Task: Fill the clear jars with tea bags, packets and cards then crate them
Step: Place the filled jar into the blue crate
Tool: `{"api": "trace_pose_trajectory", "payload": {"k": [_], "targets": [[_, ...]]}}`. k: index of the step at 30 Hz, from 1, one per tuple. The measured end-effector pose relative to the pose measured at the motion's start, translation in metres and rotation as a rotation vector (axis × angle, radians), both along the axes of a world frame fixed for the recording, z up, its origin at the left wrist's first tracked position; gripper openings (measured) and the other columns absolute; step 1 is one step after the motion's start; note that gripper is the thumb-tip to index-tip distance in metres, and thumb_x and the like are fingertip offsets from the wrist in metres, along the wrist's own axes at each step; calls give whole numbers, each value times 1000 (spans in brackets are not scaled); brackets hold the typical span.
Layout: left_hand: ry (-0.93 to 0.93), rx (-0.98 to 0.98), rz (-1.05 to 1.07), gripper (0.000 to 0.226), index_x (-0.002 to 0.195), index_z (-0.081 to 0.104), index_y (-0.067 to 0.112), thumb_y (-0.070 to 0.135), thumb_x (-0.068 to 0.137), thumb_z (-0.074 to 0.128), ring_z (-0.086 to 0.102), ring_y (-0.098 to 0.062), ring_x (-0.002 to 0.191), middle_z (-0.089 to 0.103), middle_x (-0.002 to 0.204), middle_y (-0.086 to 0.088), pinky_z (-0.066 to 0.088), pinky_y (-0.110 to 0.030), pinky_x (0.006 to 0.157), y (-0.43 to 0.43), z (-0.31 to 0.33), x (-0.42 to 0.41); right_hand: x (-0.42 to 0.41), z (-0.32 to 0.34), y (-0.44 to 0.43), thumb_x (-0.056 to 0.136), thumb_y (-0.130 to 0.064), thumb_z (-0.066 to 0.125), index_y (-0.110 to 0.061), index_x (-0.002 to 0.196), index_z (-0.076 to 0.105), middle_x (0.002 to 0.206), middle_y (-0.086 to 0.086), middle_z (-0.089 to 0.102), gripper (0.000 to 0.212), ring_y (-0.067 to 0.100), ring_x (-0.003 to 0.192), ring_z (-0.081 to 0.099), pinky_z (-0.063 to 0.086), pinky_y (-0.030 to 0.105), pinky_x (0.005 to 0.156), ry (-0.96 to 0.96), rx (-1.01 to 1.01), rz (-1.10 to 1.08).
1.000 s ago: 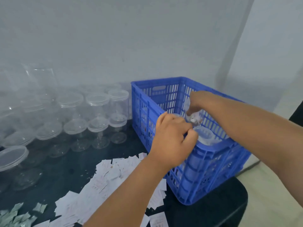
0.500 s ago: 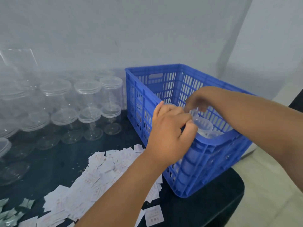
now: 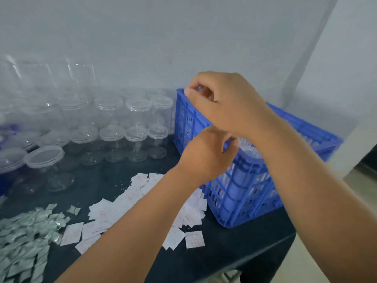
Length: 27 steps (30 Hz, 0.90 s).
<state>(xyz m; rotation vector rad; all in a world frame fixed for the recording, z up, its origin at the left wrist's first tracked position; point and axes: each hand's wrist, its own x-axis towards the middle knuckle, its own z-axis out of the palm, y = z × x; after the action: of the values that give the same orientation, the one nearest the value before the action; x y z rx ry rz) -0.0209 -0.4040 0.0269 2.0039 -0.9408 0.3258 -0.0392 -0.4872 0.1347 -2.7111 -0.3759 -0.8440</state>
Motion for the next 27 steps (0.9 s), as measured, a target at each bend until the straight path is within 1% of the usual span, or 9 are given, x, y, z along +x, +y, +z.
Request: {"api": "trace_pose_trajectory", "payload": {"k": [2, 4, 6, 8, 12, 16, 20, 22, 27], "targets": [[59, -46, 139, 14, 97, 68, 12, 25, 92, 67, 52, -8, 67, 69, 83, 4, 46, -28, 63, 31, -10, -20, -28, -28, 29, 107, -31, 57, -17, 103, 75, 86, -5, 73, 23, 16, 84, 66, 53, 37, 81, -94, 87, 193], [144, -45, 244, 45, 127, 64, 17, 28, 84, 68, 61, -6, 82, 66, 98, 16, 49, -20, 69, 70, -28, -37, -46, -67, 53, 108, -18, 58, -10, 102, 76, 91, -1, 74, 20, 18, 88, 67, 50, 29, 84, -191, 185, 325], [130, 112, 330, 13, 99, 65, 34, 31, 88, 57, 62, -6, 70, 59, 74, 18, 37, -18, 55, 113, -53, -52, -55, -113, 77, 106, -14, 59, -9, 99, 76, 94, -4, 74, 19, 16, 92, 67, 49, 26, 86, -232, 319, 357], [201, 170, 420, 18, 76, 54, 41, 47, 89, 44, 57, -11, 61, 61, 66, 15, 32, -25, 49, 156, -81, -68, -59, -159, 103, 103, -18, 59, -14, 93, 74, 91, -11, 72, 19, 11, 89, 66, 50, 24, 81, -132, 483, 325], [334, 246, 598, 26, 80, 58, 44, 62, 95, 45, 58, 2, 72, 62, 77, 35, 36, -22, 53, 234, -135, -93, -51, -239, 156, 103, -24, 58, -30, 77, 65, 79, -13, 69, 27, 8, 76, 65, 50, 22, 67, 336, 765, 192], [416, 228, 728, 24, 80, 61, 40, 58, 97, 56, 60, 3, 72, 64, 78, 32, 41, -20, 58, 293, -163, -96, -52, -303, 183, 104, -30, 59, -24, 74, 61, 68, -6, 64, 31, 15, 65, 60, 53, 35, 62, 429, 477, -5], [339, 121, 800, 16, 83, 64, 41, 52, 95, 61, 62, 3, 83, 65, 90, 27, 46, -19, 70, 326, -147, -60, -59, -317, 192, 96, -27, 71, -29, 63, 51, 52, -14, 47, 38, 7, 49, 43, 30, 20, 47, 297, 293, 27], [248, 112, 852, 9, 101, 68, 42, 49, 96, 64, 60, 4, 95, 63, 105, 25, 50, -24, 85, 338, -130, -27, -59, -317, 194, 93, -21, 76, -28, 60, 49, 51, -12, 43, 43, 7, 48, 37, 26, 18, 48, 267, 264, 74], [113, 410, 924, 55, 149, 51, 11, 39, 102, 60, 43, -30, 141, 46, 152, -9, 37, -44, 119, 350, -98, 64, -58, -319, 188, 93, -19, 78, -24, 63, 59, 54, -9, 52, 36, 13, 53, 50, 34, 20, 50, 269, 304, 77]]}}
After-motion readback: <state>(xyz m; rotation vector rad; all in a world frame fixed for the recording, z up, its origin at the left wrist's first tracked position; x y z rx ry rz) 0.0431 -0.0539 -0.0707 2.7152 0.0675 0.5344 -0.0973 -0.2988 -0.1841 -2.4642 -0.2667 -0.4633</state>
